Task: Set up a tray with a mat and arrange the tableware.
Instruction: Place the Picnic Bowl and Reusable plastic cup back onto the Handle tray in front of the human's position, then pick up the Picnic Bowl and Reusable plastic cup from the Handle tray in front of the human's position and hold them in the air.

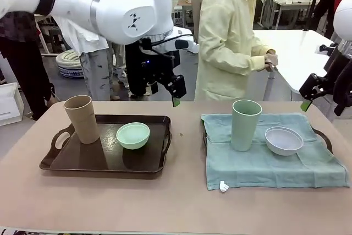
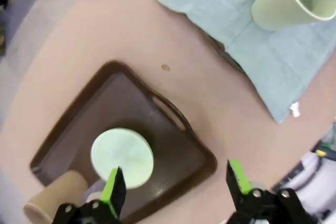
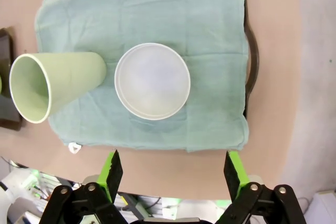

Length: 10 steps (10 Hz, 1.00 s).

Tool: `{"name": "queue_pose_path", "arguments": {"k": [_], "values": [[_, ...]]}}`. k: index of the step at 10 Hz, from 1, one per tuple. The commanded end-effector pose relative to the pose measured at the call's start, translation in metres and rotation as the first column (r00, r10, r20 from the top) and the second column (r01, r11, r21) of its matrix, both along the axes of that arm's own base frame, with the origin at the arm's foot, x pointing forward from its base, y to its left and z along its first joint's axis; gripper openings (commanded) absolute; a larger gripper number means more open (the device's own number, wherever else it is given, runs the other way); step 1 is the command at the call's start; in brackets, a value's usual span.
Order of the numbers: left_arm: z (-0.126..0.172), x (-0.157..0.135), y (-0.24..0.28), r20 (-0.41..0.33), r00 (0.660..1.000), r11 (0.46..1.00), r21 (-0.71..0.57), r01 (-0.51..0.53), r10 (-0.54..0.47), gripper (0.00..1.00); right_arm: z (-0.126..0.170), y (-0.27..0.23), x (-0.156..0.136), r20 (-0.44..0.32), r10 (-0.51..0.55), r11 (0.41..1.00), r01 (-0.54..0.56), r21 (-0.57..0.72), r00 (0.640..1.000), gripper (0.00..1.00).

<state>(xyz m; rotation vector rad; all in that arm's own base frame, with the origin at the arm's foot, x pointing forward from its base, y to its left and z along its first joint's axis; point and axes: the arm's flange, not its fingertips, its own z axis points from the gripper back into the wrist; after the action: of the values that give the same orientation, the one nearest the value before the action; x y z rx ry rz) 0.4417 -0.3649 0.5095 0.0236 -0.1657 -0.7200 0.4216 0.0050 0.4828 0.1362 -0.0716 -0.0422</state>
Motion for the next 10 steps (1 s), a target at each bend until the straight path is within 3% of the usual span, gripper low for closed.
{"name": "queue_pose_path", "arguments": {"k": [1, 10], "values": [[-0.0099, 0.0030, 0.0073, 0.021, 0.998, 0.998, -0.040, 0.056, -0.055, 1.00, 0.0051, 0.0010, -0.0051, 0.014, 0.004, 1.000, -0.004, -0.002, 1.000, 1.00], [-0.0099, 0.0030, 0.0073, 0.021, 0.998, 0.998, -0.040, 0.056, -0.055, 1.00, 0.0051, 0.0010, -0.0051, 0.014, 0.004, 1.000, -0.004, -0.002, 1.000, 1.00]]}}
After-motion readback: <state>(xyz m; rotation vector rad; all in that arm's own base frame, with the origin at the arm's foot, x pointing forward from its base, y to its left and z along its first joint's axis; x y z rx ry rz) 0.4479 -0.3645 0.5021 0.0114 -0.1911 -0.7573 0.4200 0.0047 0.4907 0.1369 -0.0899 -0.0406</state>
